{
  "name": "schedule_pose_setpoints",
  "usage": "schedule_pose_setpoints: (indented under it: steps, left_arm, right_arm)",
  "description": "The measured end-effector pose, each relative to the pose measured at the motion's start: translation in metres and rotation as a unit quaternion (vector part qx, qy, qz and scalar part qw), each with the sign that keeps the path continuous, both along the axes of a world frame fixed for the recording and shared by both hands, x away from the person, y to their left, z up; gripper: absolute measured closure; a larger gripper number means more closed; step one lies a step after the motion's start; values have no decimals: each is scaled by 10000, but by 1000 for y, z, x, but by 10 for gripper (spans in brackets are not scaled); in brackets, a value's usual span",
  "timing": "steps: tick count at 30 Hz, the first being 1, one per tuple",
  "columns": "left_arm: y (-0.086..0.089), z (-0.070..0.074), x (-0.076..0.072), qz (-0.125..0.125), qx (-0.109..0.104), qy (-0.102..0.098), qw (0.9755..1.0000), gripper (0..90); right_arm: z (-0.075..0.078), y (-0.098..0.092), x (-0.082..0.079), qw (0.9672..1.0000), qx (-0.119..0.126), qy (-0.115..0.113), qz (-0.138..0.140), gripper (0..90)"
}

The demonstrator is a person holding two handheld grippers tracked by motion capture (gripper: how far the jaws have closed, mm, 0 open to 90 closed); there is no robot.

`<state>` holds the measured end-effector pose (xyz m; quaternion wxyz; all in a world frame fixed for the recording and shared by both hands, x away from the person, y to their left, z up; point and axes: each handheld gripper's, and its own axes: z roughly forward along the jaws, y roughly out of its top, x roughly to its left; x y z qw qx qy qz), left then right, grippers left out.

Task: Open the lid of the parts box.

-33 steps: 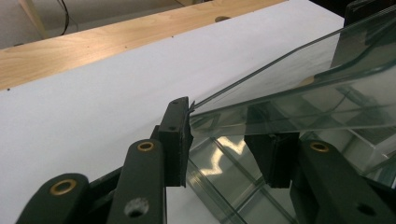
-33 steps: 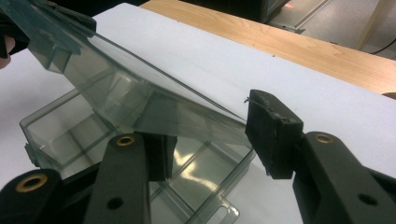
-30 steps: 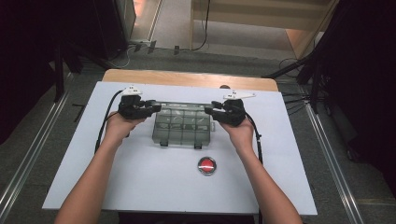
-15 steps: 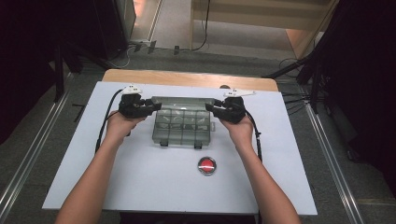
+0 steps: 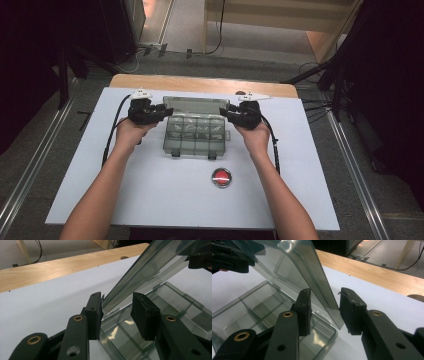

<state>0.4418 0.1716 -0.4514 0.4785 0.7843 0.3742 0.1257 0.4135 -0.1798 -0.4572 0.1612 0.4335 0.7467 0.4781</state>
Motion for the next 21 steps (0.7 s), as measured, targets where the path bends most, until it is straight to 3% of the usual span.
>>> schedule_pose_setpoints:
  steps: [5,21]
  left_arm:
    - [-1,-2,2,68,-79,-41,9999,604]
    - [-7,-10,8,334,-204,-176,9991,603]
  right_arm:
    - [-3,1,2,9999,121,17,-114,634]
    - [-10,6,8,9991,119,-147,-371,641]
